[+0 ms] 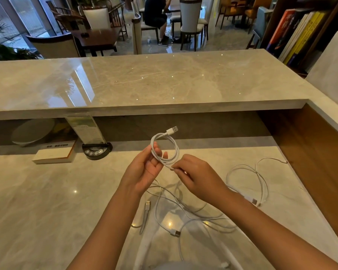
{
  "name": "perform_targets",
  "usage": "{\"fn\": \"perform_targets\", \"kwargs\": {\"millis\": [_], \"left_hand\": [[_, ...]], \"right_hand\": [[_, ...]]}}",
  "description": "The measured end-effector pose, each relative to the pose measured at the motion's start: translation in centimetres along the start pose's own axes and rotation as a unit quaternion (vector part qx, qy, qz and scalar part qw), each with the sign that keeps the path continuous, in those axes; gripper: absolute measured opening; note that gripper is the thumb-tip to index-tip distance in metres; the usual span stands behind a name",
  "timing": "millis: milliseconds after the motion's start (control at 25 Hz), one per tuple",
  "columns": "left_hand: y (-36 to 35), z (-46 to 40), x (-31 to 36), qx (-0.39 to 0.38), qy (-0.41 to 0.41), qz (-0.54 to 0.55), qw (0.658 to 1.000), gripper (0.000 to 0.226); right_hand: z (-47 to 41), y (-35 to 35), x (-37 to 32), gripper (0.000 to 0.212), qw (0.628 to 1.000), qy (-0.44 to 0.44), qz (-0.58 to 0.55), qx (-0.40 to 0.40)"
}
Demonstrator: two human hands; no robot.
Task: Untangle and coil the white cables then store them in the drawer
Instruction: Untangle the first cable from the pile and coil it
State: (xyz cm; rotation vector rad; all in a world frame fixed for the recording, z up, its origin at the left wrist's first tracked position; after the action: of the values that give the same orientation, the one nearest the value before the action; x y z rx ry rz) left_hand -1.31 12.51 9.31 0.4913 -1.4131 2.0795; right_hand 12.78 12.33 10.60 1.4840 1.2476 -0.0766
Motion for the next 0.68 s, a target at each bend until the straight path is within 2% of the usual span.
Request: {"fn": "perform_targets", "kwargs": {"millis": [120,200,280,360,400,440,480,520,600,680], "left_hand": [[-0.4,0.0,0.1,-0.014,-0.001,-0.013,1.0,0.02],[-0.4,0.1,0.4,-0.017,-0.006,-0.023,1.0,0.022],[-0.3,0.3,0.7,-0.016,-0.01,-0.033,0.999,0.022],[0.1,0.3,1.0,-0.014,-0.016,-0.034,0.999,0.021],[0.2,0.3,1.1,-0.014,-0.019,-0.031,0.999,0.021],[0.2,0.3,1.2,-0.018,-0.023,-0.031,0.999,0.022],[0.1,0.3,1.2,-0.022,-0.027,-0.037,0.999,0.022],[-0.1,0.4,1.1,-0.026,-0.031,-0.048,0.998,0.022],[-0.7,0.6,0.5,-0.035,-0.03,-0.077,0.996,0.023],[-1.2,0.7,-0.5,-0.049,-0.019,-0.118,0.992,0.022]], "right_hand": [[0.1,-0.1,0.8,0.023,1.0,-0.009,0.001,-0.022],[0.8,0.4,1.5,0.027,0.997,0.016,0.064,-0.038],[1.4,1.1,2.8,0.02,0.985,0.036,0.161,-0.054],[1.9,1.8,4.5,0.014,0.973,-0.048,0.205,-0.094],[2.3,2.3,5.3,0.014,0.972,-0.126,0.172,-0.103],[2.6,2.8,6.1,0.015,0.968,-0.221,0.08,-0.087],[2.8,3.3,6.9,0.016,0.952,-0.3,-0.049,-0.035],[3.0,3.8,7.3,0.016,0.92,-0.352,-0.166,0.038],[2.8,4.7,7.6,0.011,0.848,-0.392,-0.313,0.168],[2.0,5.5,7.5,0.012,0.813,-0.399,-0.345,0.247]]}}
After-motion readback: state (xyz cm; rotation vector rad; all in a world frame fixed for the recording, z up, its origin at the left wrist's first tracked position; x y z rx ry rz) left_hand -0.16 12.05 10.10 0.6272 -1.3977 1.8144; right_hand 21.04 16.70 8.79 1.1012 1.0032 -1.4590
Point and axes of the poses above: each hand's wrist, its own z-axis away from the middle knuckle, its own y-axis out of the back of the hand, x = y × z, the point moved 4 cm from there along -z, towards the middle knuckle, and after that the axes turned 8 degrees about -z, right-handed, at the moved point
